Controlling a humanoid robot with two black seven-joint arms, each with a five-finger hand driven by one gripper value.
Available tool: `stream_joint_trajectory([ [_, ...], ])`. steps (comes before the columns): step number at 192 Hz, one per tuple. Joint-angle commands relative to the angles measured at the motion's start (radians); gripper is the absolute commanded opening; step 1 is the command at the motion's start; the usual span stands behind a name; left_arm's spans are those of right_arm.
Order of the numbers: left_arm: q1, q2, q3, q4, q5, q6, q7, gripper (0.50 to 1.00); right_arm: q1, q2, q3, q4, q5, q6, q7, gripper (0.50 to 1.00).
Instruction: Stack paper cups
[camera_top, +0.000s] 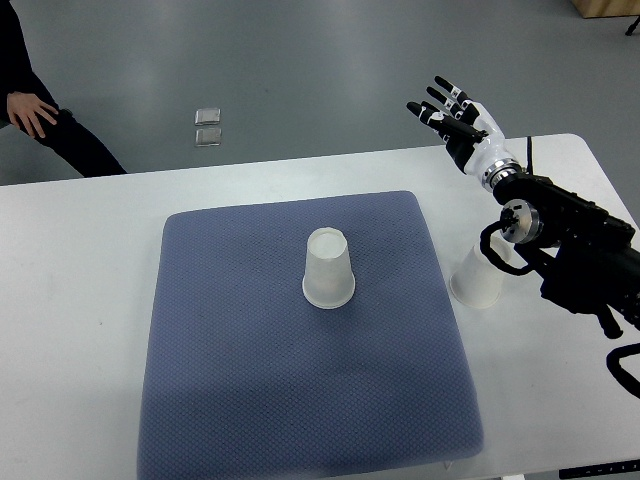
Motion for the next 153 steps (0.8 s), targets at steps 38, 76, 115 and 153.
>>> stream_joint_trajectory([
  [38,0.0,0.0,0.005,0.0,0.0,0.003,0.0,1.0,0.0,0.0,-0.002,0.0,-0.001,-0.002,0.0,0.913],
  [76,0.009,0.0,0.005,-0.001,0.002,-0.002,0.0,1.0,0.002,0.0,-0.002,0.0,-0.001,-0.002,-0.001,0.913],
  [115,0.009,0.0,0.006,-0.001,0.002,-0.002,0.0,1.0,0.0,-0.003,0.0,0.0,0.0,-0.002,-0.001,0.913],
  [153,0.009,0.0,0.006,-0.001,0.0,-0.002,0.0,1.0,0.0,-0.005,0.0,0.0,-0.001,-0.002,-0.001,0.913],
])
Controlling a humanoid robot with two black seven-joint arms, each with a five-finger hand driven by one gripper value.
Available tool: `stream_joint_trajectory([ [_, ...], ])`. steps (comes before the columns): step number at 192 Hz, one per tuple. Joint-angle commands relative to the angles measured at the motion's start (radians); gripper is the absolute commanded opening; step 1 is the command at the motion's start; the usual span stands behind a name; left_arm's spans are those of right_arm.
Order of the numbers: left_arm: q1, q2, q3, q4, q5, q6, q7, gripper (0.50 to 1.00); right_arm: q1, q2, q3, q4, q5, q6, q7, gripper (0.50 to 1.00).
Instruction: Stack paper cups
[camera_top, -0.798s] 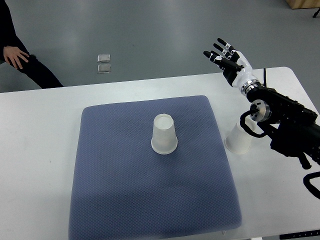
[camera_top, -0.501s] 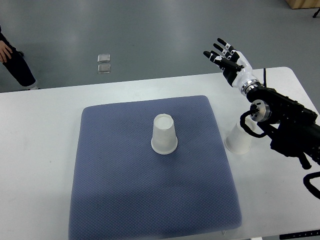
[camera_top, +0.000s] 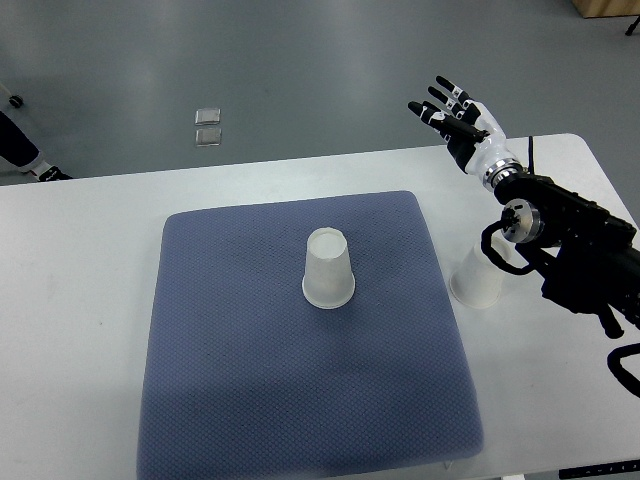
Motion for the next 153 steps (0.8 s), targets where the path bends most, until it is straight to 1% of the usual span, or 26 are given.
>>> stream_joint_trajectory([
  [1,0.0,0.0,0.001,0.0,0.0,0.0,0.0,1.0,-0.002,-0.002,0.0,0.0,-0.001,0.0,0.0,0.913],
  [102,0.0,0.0,-0.001,0.0,0.0,0.0,0.0,1.0,0.009,-0.017,-0.008,0.003,-0.004,-0.003,-0.003,0.913],
  [129,0.0,0.0,-0.001,0.0,0.0,0.0,0.0,1.0,0.017,-0.068,-0.017,0.014,-0.016,-0.001,-0.008,0.913],
  [153,0.0,0.0,-0.001,0.0,0.0,0.0,0.0,1.0,0.026,-0.089,-0.021,0.014,-0.076,0.006,-0.013,0.913],
])
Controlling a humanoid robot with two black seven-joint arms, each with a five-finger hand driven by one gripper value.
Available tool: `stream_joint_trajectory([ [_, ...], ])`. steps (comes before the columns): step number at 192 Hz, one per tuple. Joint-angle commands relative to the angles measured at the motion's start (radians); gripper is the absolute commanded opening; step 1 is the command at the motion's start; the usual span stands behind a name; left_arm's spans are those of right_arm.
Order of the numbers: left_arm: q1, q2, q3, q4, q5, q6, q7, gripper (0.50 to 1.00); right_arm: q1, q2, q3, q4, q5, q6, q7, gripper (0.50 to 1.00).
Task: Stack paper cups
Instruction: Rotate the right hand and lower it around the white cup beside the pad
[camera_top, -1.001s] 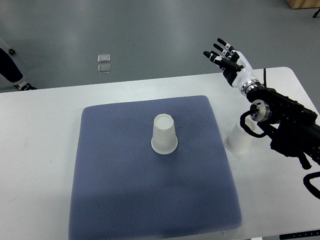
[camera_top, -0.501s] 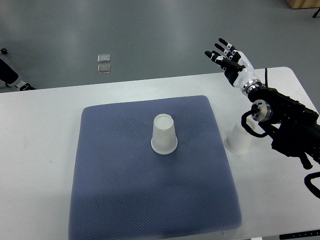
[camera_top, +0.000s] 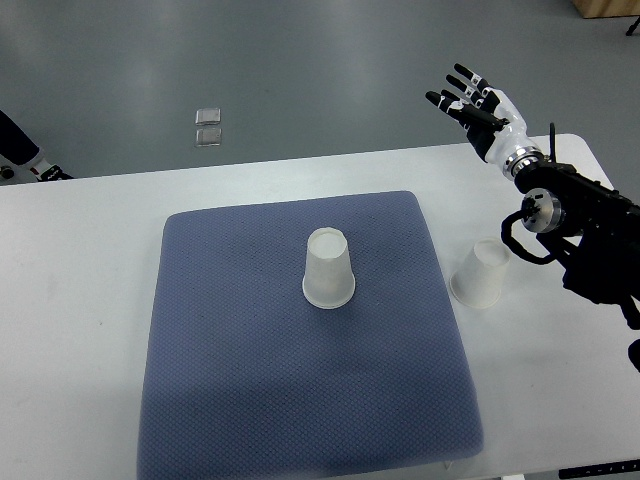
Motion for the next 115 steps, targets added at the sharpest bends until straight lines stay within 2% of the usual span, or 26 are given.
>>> stream_joint_trajectory([
  [1,0.0,0.0,-0.001,0.0,0.001,0.0,0.0,1.0,0.008,-0.022,-0.004,0.001,-0.049,0.006,-0.004,0.913],
  [28,0.001,0.0,-0.001,0.0,0.001,0.0,0.0,1.0,0.019,-0.104,-0.007,0.014,-0.218,0.023,-0.006,0.913],
  [55,0.0,0.0,-0.001,0.0,-0.001,0.0,0.0,1.0,0.02,-0.224,-0.021,0.083,-0.439,0.092,-0.004,0.913],
  [115,0.0,0.0,-0.001,0.0,0.001,0.0,0.0,1.0,0.046,-0.581,-0.053,0.436,-0.867,0.284,-0.004,0.911],
])
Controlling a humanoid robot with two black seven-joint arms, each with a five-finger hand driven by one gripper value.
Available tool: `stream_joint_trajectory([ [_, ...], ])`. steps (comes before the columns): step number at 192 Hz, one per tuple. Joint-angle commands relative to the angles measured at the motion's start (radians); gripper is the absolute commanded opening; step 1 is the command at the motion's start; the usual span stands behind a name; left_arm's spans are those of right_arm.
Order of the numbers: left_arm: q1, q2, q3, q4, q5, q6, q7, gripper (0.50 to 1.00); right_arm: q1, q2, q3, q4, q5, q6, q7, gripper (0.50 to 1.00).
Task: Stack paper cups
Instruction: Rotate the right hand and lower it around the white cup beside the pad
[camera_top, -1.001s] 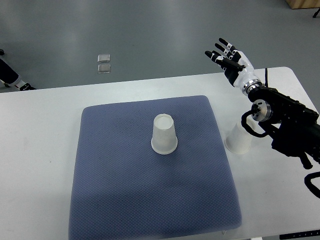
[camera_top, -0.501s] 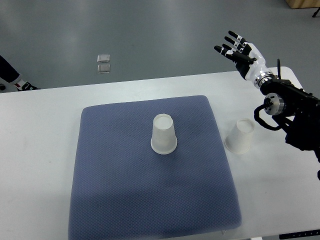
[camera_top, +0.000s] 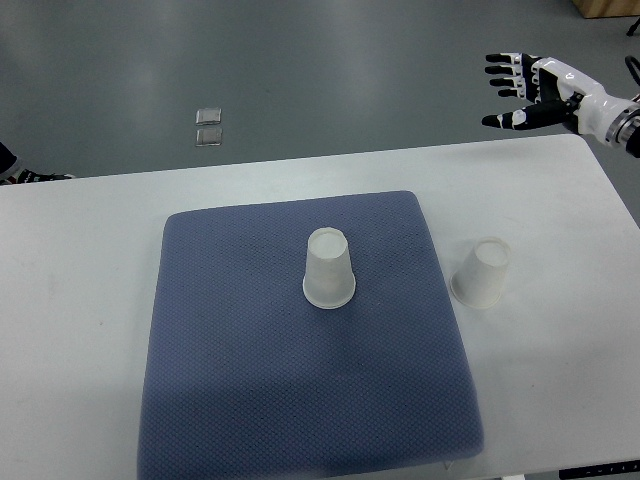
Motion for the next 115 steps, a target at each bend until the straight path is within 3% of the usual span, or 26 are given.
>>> stream_joint_trajectory([
  [1,0.0,0.0,0.0,0.0,0.001,0.0,0.0,1.0,0.011,-0.106,-0.025,0.122,-0.129,0.067,0.001,0.911],
  [14,0.0,0.0,0.0,0.0,0.001,0.0,0.0,1.0,0.025,-0.173,-0.04,0.222,-0.23,0.105,0.001,0.911],
  [52,0.0,0.0,0.0,0.0,0.001,0.0,0.0,1.0,0.026,-0.258,-0.12,0.451,-0.592,0.118,-0.001,0.909],
  [115,0.001,0.0,0.001,0.0,-0.001,0.0,0.0,1.0,0.019,-0.175,-0.186,0.478,-0.833,0.052,-0.001,0.907],
])
